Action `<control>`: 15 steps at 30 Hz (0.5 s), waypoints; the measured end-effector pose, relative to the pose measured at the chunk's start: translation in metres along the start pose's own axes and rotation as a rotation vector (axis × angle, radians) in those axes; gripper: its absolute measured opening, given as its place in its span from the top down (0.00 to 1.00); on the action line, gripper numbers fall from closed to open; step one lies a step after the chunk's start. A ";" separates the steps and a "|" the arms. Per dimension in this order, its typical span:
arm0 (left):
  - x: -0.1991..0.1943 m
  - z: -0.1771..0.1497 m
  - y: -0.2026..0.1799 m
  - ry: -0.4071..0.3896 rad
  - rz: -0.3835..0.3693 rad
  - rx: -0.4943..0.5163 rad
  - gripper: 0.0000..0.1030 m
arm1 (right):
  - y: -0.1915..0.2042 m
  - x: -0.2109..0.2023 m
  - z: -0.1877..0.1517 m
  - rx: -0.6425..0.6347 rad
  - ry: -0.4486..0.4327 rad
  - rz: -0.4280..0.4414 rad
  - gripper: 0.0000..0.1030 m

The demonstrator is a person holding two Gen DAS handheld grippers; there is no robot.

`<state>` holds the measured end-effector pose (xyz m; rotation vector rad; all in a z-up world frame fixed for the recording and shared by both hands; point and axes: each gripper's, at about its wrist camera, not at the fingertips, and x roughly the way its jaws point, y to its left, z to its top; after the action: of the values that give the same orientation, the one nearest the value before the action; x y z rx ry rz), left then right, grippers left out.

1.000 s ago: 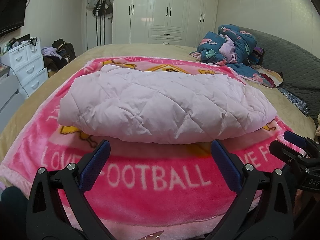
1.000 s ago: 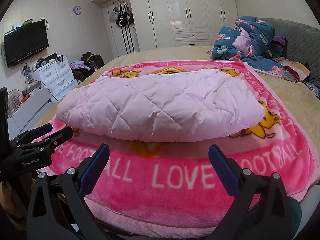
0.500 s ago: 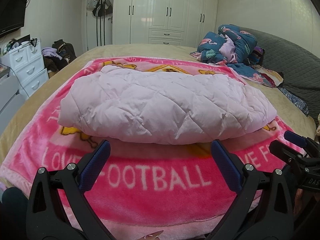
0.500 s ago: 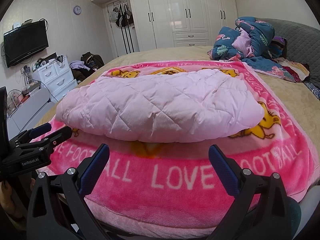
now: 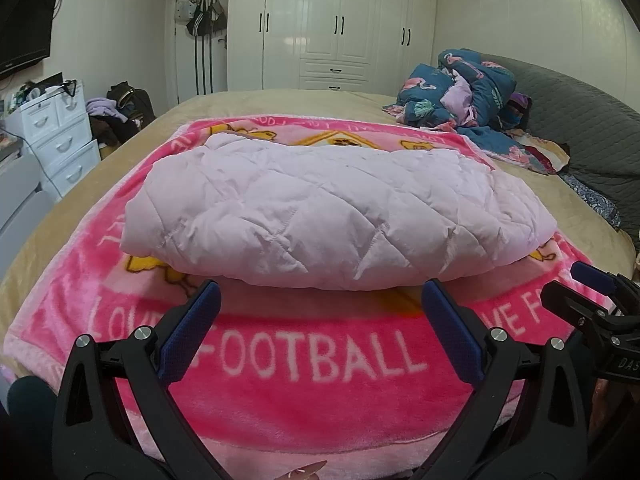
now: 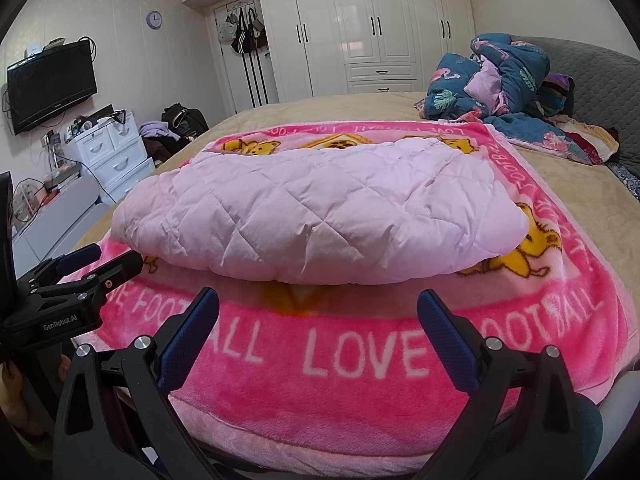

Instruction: Fold large clothes

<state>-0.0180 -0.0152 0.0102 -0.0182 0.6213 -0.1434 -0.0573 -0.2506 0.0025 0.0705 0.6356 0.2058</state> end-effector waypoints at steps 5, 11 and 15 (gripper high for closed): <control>0.000 0.000 0.001 0.007 0.000 0.009 0.09 | 0.000 0.000 0.000 -0.001 0.001 0.000 0.04; 0.001 -0.002 0.001 0.011 -0.007 0.010 0.09 | 0.001 0.000 -0.001 -0.001 0.000 0.000 0.04; 0.002 -0.002 0.006 0.023 -0.024 0.003 0.09 | 0.001 0.000 0.000 0.000 0.002 -0.003 0.04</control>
<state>-0.0171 -0.0093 0.0069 -0.0208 0.6437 -0.1680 -0.0573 -0.2500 0.0027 0.0691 0.6374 0.2033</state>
